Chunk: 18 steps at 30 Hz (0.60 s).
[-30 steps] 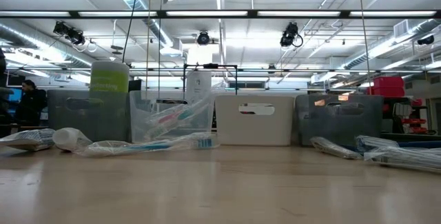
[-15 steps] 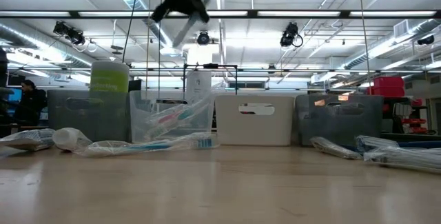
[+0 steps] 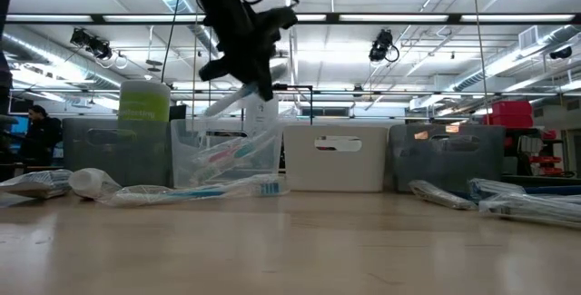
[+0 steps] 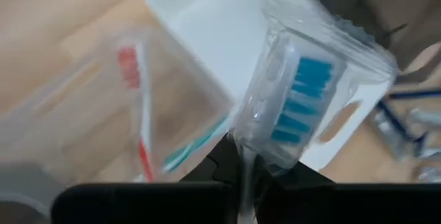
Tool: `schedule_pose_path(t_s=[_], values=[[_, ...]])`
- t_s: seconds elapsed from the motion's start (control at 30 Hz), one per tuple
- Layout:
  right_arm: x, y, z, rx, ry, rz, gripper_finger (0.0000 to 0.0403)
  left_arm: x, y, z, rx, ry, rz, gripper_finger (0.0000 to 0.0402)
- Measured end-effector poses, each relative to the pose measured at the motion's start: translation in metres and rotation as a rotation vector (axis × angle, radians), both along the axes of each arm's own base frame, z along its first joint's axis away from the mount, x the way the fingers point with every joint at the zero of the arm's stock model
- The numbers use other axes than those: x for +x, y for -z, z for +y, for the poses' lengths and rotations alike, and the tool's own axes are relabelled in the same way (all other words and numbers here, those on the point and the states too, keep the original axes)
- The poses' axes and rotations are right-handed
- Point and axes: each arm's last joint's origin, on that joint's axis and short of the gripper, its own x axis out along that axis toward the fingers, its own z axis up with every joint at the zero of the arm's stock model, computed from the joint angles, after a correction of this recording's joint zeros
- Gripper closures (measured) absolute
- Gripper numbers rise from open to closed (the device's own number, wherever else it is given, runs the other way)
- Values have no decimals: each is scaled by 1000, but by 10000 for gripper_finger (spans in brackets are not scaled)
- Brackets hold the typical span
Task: Pick & Place Travel size toiletries
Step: Put the blue toothbrush into the transparent bin
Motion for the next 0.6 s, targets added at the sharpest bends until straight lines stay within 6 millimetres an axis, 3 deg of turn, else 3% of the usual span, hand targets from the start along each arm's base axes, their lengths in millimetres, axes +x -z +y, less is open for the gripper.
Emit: schedule_pose_path(t_s=[0.13,0.43,0.6], values=[[0,1,0,-1,0,9,374,1,6,0,-7,0,38,356],[0,1,0,-1,0,10,374,0,6,0,3,-2,43,357],[0,1,0,-1,-1,10,374,0,6,0,-13,-17,43,308]])
